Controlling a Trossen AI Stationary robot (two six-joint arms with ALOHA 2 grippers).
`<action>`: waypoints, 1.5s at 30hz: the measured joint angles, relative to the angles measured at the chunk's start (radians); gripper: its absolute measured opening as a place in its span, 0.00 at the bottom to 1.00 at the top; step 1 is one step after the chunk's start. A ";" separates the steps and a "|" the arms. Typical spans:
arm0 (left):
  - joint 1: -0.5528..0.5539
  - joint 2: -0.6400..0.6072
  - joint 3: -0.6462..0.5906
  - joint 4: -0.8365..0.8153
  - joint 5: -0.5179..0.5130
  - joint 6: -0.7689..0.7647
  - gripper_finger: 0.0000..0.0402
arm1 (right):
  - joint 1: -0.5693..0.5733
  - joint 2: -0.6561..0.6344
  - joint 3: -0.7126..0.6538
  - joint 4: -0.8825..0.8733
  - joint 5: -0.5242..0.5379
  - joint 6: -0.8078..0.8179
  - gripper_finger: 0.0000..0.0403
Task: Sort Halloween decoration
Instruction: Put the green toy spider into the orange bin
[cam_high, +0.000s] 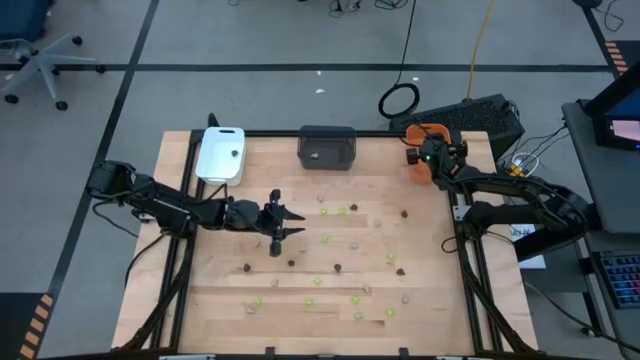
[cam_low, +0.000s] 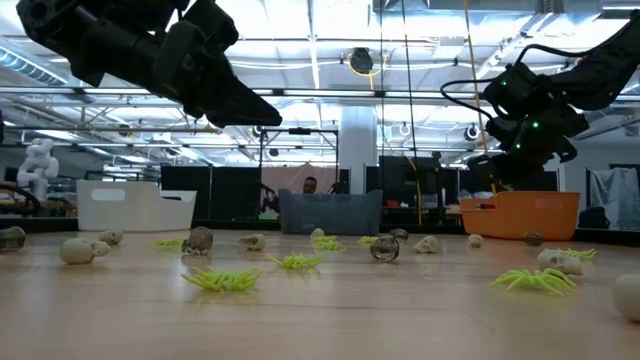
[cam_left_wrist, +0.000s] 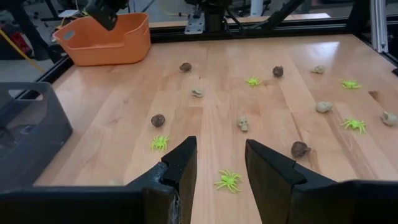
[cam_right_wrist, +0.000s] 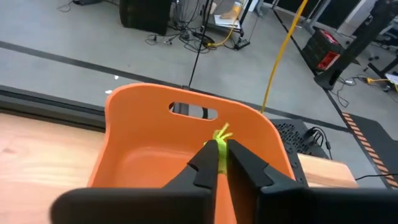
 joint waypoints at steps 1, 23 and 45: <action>0.001 0.000 0.000 0.002 0.000 0.000 0.33 | 0.000 0.000 0.000 -0.005 0.000 -0.001 0.08; -0.008 0.000 0.000 -0.028 0.006 -0.105 0.33 | 0.000 -0.012 0.012 -0.039 -0.036 0.042 0.45; -0.010 0.000 0.000 -0.044 0.013 -0.096 0.33 | -0.066 -0.011 0.362 -0.641 -0.195 0.220 0.41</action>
